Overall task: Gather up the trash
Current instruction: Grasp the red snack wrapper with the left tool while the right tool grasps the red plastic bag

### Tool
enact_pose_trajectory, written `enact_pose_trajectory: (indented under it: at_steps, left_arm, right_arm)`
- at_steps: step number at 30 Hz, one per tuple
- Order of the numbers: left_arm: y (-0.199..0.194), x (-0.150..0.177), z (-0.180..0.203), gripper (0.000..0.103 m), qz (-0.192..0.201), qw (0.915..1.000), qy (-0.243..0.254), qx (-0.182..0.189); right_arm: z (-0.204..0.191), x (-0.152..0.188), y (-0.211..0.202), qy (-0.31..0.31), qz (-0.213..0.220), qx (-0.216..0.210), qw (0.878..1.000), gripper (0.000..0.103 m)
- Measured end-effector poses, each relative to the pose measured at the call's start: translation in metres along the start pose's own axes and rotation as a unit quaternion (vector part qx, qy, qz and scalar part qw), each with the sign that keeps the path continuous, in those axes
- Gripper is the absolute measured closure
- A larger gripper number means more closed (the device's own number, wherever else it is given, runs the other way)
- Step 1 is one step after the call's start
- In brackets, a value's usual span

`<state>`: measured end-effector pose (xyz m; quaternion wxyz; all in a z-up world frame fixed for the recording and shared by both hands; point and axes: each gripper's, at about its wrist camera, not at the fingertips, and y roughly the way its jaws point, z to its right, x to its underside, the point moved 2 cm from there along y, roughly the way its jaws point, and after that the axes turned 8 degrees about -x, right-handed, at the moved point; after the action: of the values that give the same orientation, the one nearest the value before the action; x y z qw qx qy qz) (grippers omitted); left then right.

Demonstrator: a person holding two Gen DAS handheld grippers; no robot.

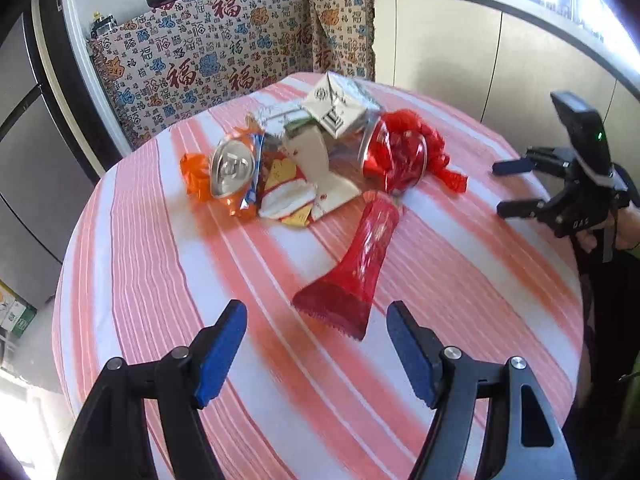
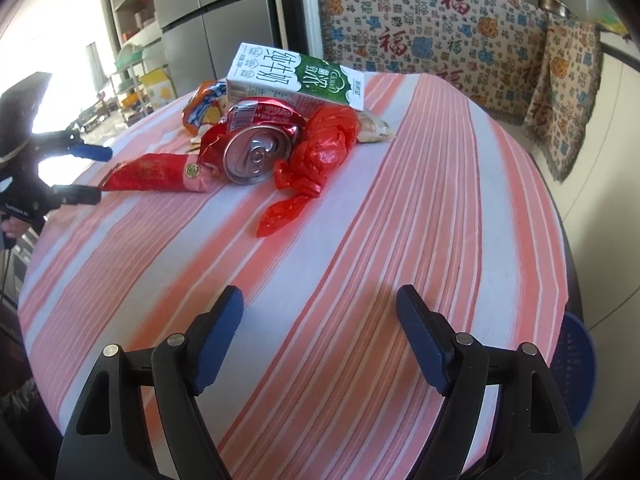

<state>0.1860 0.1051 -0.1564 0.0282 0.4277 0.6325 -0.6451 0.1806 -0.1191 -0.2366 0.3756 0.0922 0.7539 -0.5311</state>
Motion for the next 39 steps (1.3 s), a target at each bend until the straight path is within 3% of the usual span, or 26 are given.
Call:
enact_pose_trajectory:
  at_steps: [4,10,11,12,14,17,20,23,25,26,28,29,30,34,39]
  left_arm:
    - [0.016,-0.031,0.019,0.028,0.006,0.9987,0.046,0.019]
    - [0.069,-0.039,0.054,0.028,-0.059,0.9901,0.120,0.043]
    - [0.073,-0.038,0.054,0.035,-0.061,0.9905,0.113,0.049]
    - [0.072,-0.038,0.052,0.054,-0.057,0.9920,0.092,0.066]
    - [0.070,-0.036,0.045,0.080,-0.047,0.9953,0.057,0.061]
    - [0.064,-0.026,0.037,0.082,-0.037,0.9989,0.002,0.029]
    - [0.051,-0.010,0.035,0.082,-0.029,0.9967,-0.071,-0.024]
    - [0.038,0.006,0.034,0.081,-0.016,0.9854,-0.154,-0.072]
    - [0.033,0.014,0.035,0.079,-0.007,0.9797,-0.180,-0.087]
    - [0.032,0.018,0.034,0.077,-0.003,0.9773,-0.189,-0.095]
    - [0.035,0.023,0.032,0.058,-0.006,0.9749,-0.198,-0.101]
    - [0.038,0.025,0.029,0.046,-0.010,0.9738,-0.201,-0.105]
    - [0.039,0.028,0.027,0.040,-0.013,0.9722,-0.205,-0.113]
    - [0.043,0.033,0.020,0.039,-0.015,0.9714,-0.209,-0.111]
    - [0.046,0.031,0.024,0.037,-0.019,0.9728,-0.195,-0.124]
  right_arm:
    - [-0.002,-0.002,0.002,-0.001,-0.001,0.004,1.000,0.019]
    - [0.006,-0.005,-0.004,0.016,0.006,-0.003,1.000,0.020]
    - [0.008,-0.007,-0.006,0.020,0.009,-0.001,1.000,0.020]
    - [0.012,-0.011,-0.008,0.027,0.013,0.001,1.000,0.020]
    - [0.018,-0.021,-0.009,0.042,0.019,-0.004,0.999,0.020]
    - [0.024,-0.042,-0.008,0.062,0.033,-0.017,0.997,0.020]
    - [0.022,-0.061,0.004,0.078,0.034,-0.042,0.995,0.024]
    - [0.019,-0.072,0.026,0.087,0.021,-0.051,0.995,0.032]
    - [0.019,-0.076,0.042,0.088,0.005,-0.046,0.995,0.041]
    - [0.020,-0.076,0.049,0.084,-0.003,-0.046,0.995,0.056]
    - [0.024,-0.073,0.051,0.081,-0.013,-0.044,0.996,0.067]
    - [0.026,-0.070,0.047,0.082,-0.012,-0.042,0.996,0.068]
    - [0.030,-0.066,0.041,0.082,-0.013,-0.036,0.996,0.068]
    - [0.040,-0.049,0.023,0.076,-0.020,-0.014,0.997,0.066]
    - [0.035,-0.043,0.020,0.047,-0.024,-0.018,0.998,0.038]
